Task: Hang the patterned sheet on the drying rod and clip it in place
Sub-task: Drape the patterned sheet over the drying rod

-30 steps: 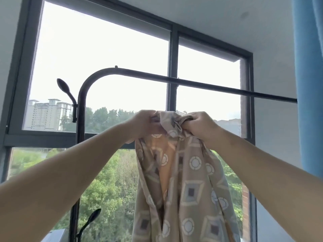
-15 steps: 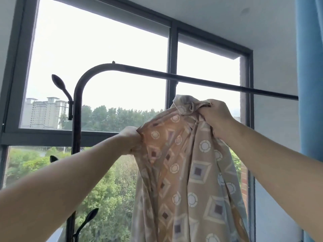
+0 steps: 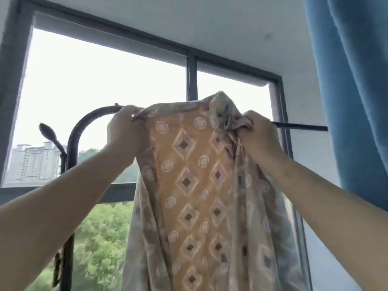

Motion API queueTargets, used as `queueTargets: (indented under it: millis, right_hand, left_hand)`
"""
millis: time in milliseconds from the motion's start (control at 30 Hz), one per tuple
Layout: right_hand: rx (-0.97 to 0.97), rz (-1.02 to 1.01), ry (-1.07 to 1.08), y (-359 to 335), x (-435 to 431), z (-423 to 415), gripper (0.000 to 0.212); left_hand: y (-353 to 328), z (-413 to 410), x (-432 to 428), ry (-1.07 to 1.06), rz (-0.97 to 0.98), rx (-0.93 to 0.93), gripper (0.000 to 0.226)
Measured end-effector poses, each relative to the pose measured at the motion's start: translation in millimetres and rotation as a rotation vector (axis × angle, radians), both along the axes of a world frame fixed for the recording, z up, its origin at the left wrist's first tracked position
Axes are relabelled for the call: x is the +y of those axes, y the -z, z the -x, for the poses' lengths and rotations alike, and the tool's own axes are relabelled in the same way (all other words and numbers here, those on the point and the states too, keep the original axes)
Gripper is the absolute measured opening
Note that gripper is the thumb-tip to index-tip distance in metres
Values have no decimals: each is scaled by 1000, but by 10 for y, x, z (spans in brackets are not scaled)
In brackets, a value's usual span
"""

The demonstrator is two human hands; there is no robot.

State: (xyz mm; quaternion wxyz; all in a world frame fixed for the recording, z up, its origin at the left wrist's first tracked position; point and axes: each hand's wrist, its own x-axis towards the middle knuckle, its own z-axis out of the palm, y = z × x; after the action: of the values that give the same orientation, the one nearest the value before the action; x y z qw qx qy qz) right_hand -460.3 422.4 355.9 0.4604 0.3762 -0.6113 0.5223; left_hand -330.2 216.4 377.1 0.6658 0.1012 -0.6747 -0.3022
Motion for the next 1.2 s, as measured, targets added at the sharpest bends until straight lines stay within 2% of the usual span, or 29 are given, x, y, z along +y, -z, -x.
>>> queueTargets:
  millis: [33, 67, 100, 133, 167, 267, 333, 367, 467, 567, 633, 667, 733, 800, 833, 900, 933, 967, 1000, 1067, 1133, 1167, 1200]
  right_hand:
    - [14, 11, -40, -33, -36, -53, 19]
    - [15, -179, 3, -14, -120, -103, 15]
    - [14, -466, 59, 76, -241, -122, 15]
    - [-18, -670, 77, 173, -325, -83, 17]
    - [-55, -725, 69, 208, -346, -36, 23]
    - [-139, -391, -34, 133, -222, 22, 24]
    - [-148, -283, -111, 63, -228, -27, 20]
    - [-150, -283, -148, 33, -268, -51, 21]
    - [-160, -344, -223, -11, -427, -207, 23]
    - [-210, -368, -507, -29, -505, -308, 26]
    - [-200, -370, -587, -20, -540, -339, 17]
    - [-222, -370, -599, -8, -554, -342, 4]
    - [-337, -421, -593, 17, -574, -274, 33]
    - [-511, -610, -535, 64, -552, -243, 49]
    - [-575, -757, -479, 121, -537, -247, 46]
    - [-616, -1026, -339, 246, -542, -197, 25]
    - [-609, -1070, -277, 296, -546, -167, 15]
    - [-597, -1035, -237, 310, -535, -142, 8]
    - [-560, -918, -218, 289, -516, -114, 11]
    - [-424, -461, -184, 158, -442, -104, 28]
    - [-176, 41, -193, 33, -387, -204, 31]
    - [-67, 107, -198, 10, -395, -254, 28]
    - [-7, -15, -156, 10, -417, -323, 26]
  left_hand:
    - [-60, -7, 23, 53, 11, -5, 18]
    - [-29, 43, 27, 72, 23, -135, 19]
    - [57, 102, 8, 81, 14, -310, 18]
    - [134, 135, -51, 101, -45, -405, 17]
    - [173, 119, -109, 132, -133, -426, 18]
    - [150, 9, -271, 338, -348, -285, 24]
    - [111, -25, -244, 478, -417, -226, 19]
    - [97, -45, -164, 542, -393, -272, 15]
    - [131, -88, 139, 635, -203, -618, 2]
    - [271, -68, 320, 638, -90, -816, 18]
    - [345, -25, 320, 598, -94, -755, 20]
    - [345, 4, 301, 580, -118, -699, 20]
    - [339, 12, 216, 552, -167, -581, 16]
    - [311, 6, 93, 517, -209, -468, 17]
    - [296, -17, 47, 497, -225, -420, 20]
    - [261, -65, -30, 460, -245, -342, 18]
    - [250, -94, -58, 442, -250, -316, 13]
    - [242, -133, -86, 418, -245, -300, 10]
    - [236, -177, -112, 395, -238, -294, 9]
    - [223, -272, -183, 370, -209, -264, 8]
    - [217, -341, -240, 376, -165, -157, 9]
    - [213, -353, -239, 386, -136, -120, 9]
    - [216, -352, -212, 386, -108, -146, 10]
